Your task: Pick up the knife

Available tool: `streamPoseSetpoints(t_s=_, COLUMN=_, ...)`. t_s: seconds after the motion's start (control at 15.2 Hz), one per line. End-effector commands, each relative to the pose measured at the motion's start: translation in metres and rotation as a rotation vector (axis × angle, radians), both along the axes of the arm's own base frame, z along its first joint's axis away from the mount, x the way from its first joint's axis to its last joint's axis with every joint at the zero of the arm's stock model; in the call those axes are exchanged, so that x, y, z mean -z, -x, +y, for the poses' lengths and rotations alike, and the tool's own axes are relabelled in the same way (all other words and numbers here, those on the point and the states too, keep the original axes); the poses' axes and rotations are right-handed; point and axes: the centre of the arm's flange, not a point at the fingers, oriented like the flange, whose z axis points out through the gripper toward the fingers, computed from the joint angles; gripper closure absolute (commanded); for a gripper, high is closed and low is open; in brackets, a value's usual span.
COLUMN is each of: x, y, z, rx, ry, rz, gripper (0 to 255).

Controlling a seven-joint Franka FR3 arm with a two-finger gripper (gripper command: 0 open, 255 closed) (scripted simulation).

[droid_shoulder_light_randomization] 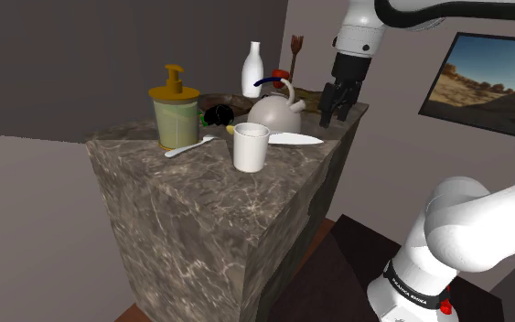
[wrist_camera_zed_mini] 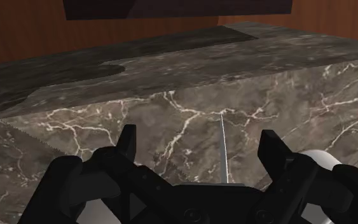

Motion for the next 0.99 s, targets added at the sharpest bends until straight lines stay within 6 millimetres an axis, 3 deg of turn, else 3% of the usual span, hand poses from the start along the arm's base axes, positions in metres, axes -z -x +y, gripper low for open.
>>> streamPoseSetpoints(t_s=0.0, x=0.0, y=0.0, z=0.0, rx=0.0, ry=0.0, rz=0.0, gripper=0)
streamPoseSetpoints(t_s=0.92, x=0.057, y=-0.188, z=0.052, rx=-0.218, ry=0.022, rz=0.125, gripper=0)
